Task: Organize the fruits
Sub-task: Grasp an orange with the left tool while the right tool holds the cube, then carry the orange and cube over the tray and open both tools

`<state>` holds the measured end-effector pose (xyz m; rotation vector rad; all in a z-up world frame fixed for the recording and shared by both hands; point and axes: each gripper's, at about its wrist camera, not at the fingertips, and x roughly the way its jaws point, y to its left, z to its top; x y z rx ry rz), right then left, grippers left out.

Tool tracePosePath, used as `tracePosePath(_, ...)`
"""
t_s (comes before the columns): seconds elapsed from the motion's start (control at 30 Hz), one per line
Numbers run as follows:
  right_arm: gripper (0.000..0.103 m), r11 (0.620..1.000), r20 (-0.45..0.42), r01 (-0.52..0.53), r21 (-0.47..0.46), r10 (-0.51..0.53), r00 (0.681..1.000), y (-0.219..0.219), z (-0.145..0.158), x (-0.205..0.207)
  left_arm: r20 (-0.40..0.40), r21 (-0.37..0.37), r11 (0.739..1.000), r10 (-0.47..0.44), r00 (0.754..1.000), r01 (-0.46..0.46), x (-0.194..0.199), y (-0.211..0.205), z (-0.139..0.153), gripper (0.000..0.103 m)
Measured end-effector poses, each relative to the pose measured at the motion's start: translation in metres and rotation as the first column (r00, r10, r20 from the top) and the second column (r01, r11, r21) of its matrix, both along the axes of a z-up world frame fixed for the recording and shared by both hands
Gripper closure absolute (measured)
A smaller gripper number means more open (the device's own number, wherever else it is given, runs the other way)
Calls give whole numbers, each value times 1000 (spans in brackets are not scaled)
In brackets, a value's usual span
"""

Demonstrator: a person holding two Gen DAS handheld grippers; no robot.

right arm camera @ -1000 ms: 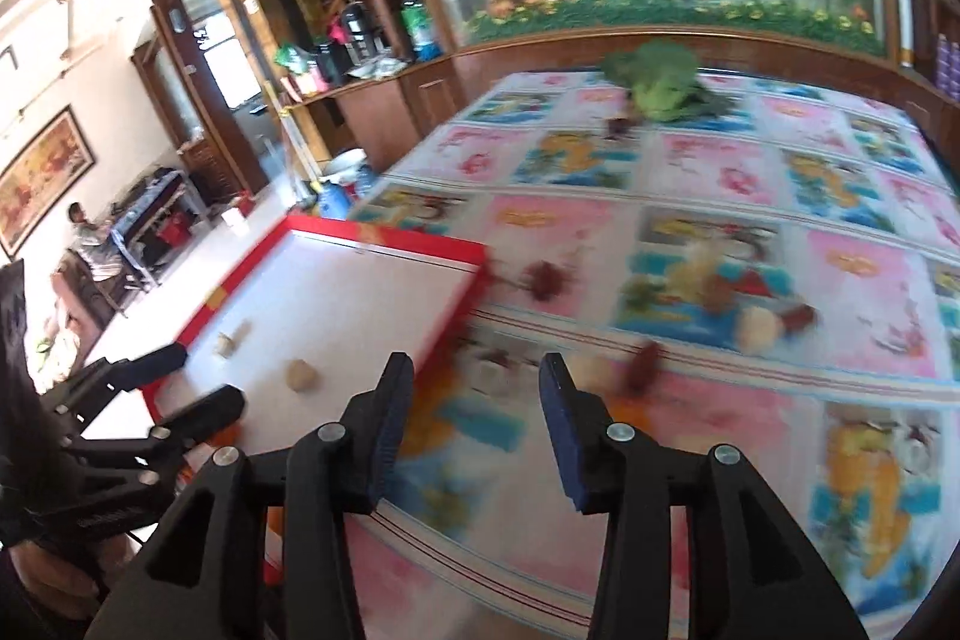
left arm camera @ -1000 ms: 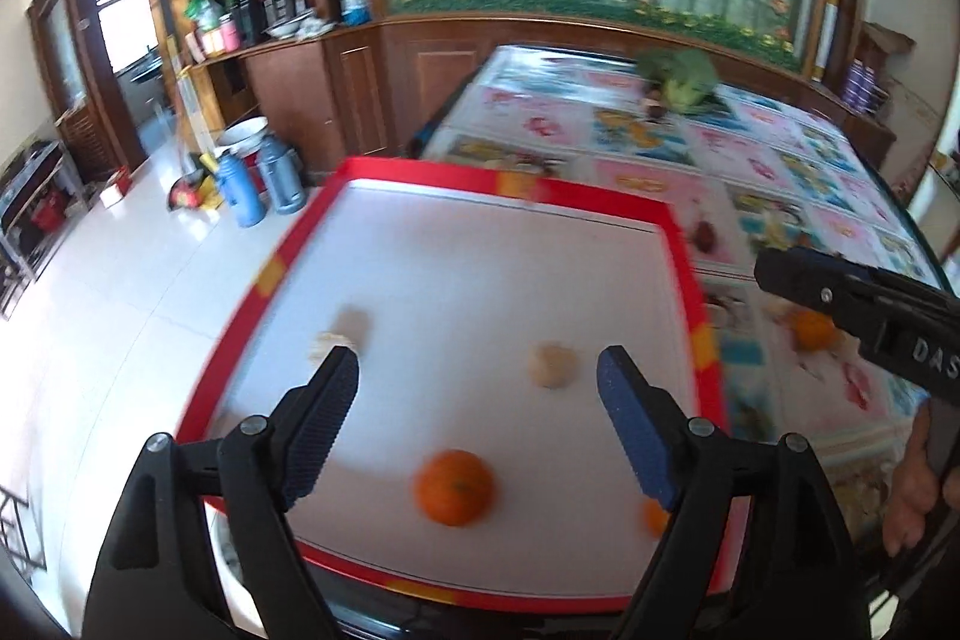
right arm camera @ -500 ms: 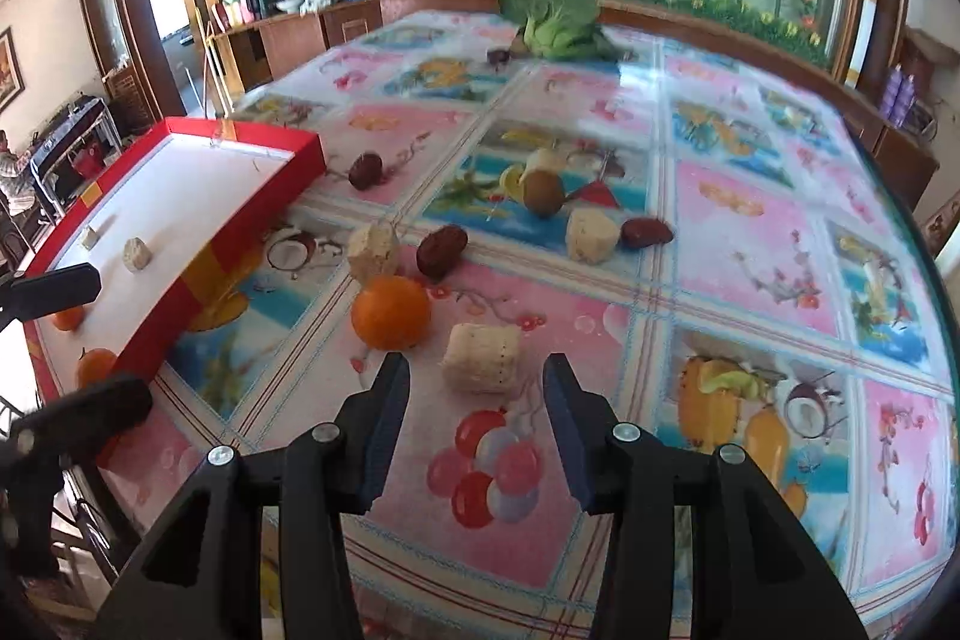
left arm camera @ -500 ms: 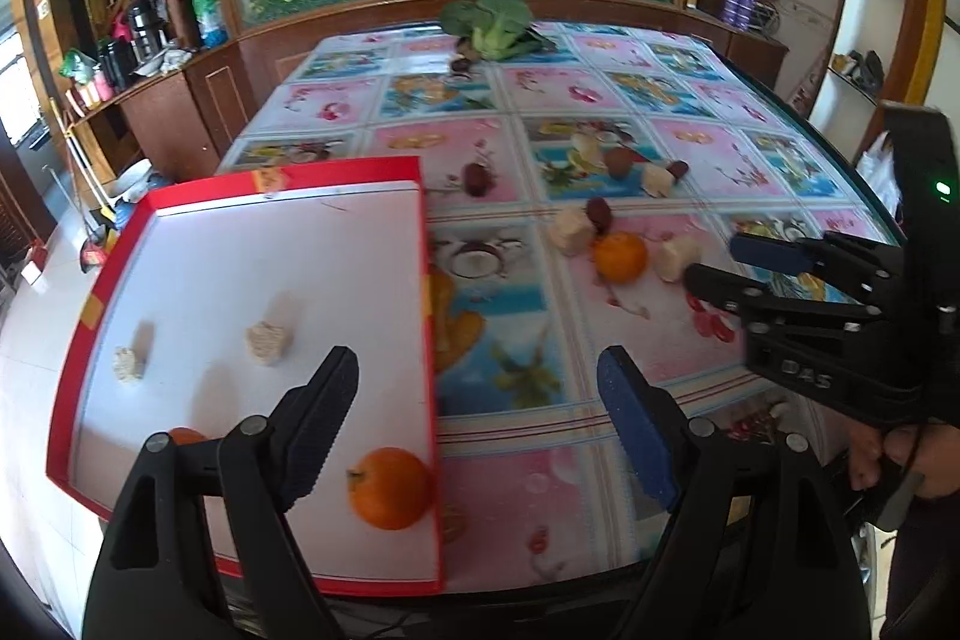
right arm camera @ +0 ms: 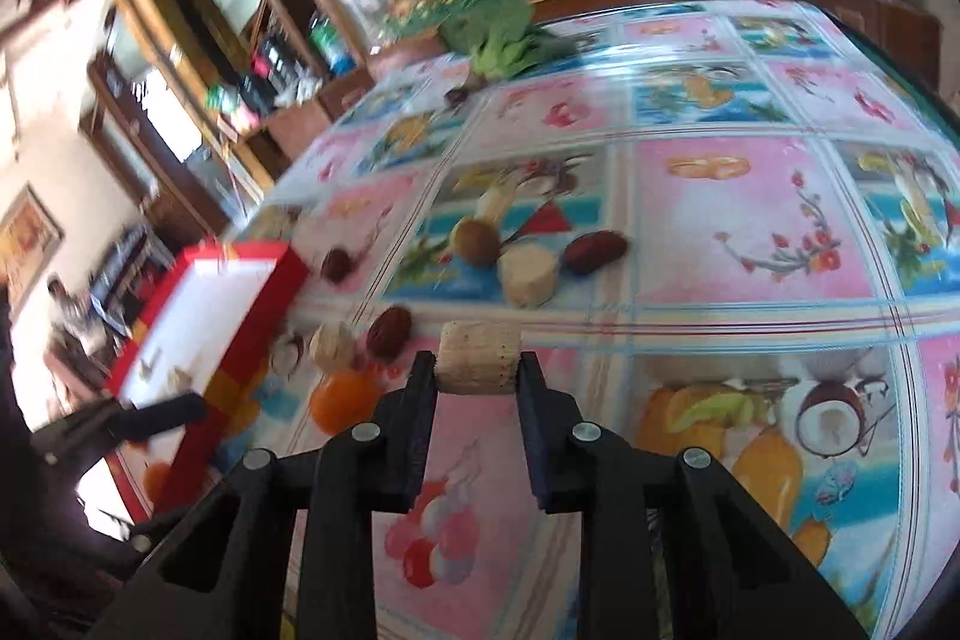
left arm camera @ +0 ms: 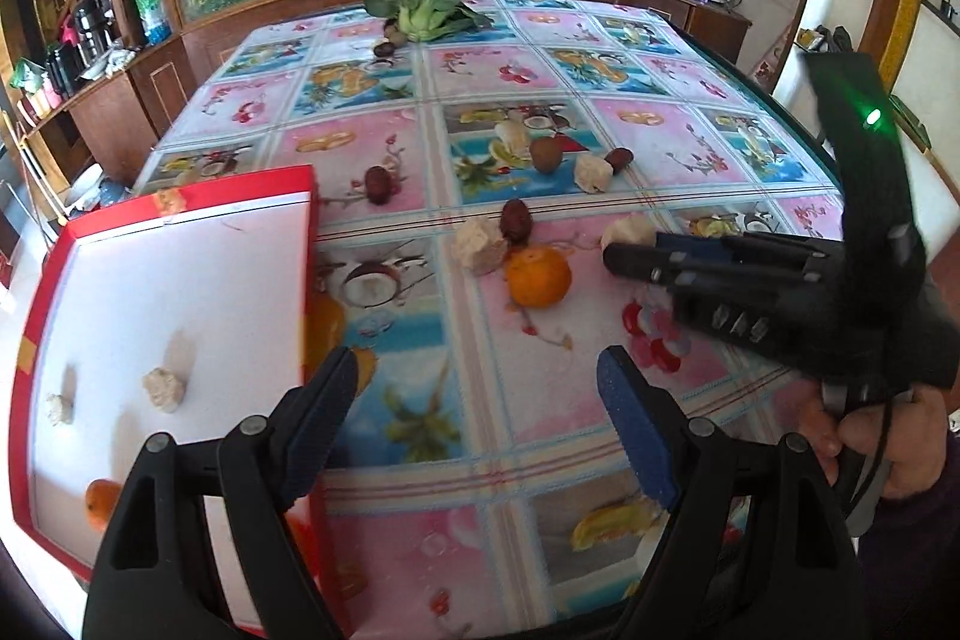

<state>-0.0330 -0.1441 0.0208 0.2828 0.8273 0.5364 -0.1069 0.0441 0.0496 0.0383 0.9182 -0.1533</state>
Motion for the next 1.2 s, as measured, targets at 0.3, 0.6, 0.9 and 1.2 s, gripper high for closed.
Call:
tracePosePath(0.3,78,1000,94,21,19,-23,995,-4,14,-12,-21,10,1000,-14,1000,14,33,-31,-13,33)
tracePosePath(0.6,78,1000,105,21,1,-21,994,-2,15,-5,-36,26,1000,17,999,-16,50,-34,-28,52)
tracePosePath(0.9,78,1000,111,19,-20,-17,994,3,14,-4,-27,10,1000,26,999,-26,55,-35,-35,69)
tracePosePath(1.2,78,1000,122,26,-15,-24,992,2,15,-5,24,-11,999,33,999,-33,43,-33,-24,69)
